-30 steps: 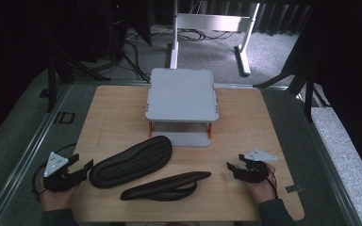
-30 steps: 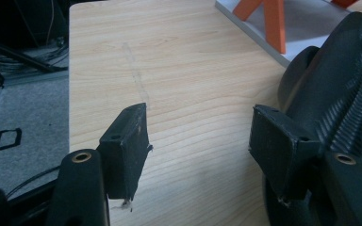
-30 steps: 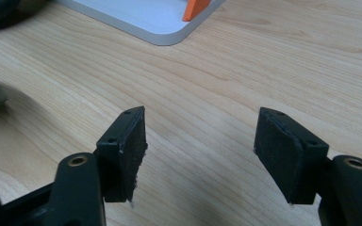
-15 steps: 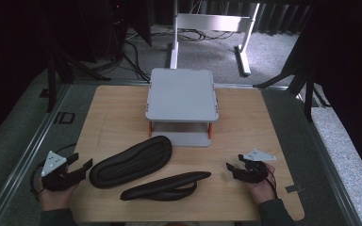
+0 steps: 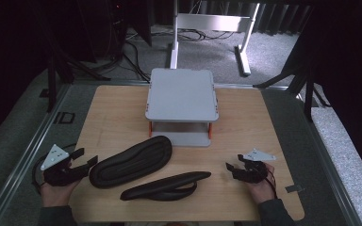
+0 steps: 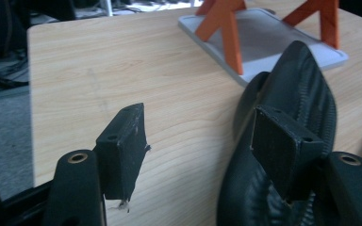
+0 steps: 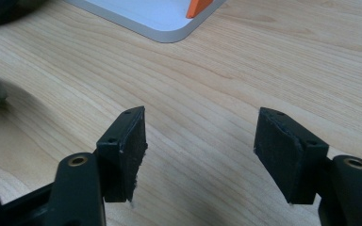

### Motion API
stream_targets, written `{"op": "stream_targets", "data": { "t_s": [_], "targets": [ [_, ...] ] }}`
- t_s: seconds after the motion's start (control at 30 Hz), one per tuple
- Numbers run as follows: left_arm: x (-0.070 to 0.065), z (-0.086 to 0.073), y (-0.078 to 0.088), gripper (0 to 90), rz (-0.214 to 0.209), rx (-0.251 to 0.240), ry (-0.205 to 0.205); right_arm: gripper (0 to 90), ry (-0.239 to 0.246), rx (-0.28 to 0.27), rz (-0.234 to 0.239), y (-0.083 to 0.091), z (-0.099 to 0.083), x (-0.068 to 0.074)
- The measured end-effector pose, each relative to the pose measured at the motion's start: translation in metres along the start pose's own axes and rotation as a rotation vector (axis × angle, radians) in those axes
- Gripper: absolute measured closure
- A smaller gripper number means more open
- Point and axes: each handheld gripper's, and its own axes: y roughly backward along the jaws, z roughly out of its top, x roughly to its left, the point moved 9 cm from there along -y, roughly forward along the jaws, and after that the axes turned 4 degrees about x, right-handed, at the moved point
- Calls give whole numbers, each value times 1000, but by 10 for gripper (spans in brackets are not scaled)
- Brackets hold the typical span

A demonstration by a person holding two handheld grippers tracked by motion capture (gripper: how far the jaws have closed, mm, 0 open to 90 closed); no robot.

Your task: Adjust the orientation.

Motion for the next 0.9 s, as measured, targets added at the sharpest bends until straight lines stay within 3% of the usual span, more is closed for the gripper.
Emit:
{"op": "stream_targets", "data": {
  "t_s": [0.33,0.63,0.9],
  "targets": [
    [-15,6,-23,281,-89,81,-43,344,4,5,3,-2,0,1],
    [-25,-3,-42,240,-179,150,-38,344,5,8,9,-2,0,2],
    [-30,-14,-47,229,-212,191,-36,344,19,13,11,-3,0,3]
  ]
}}
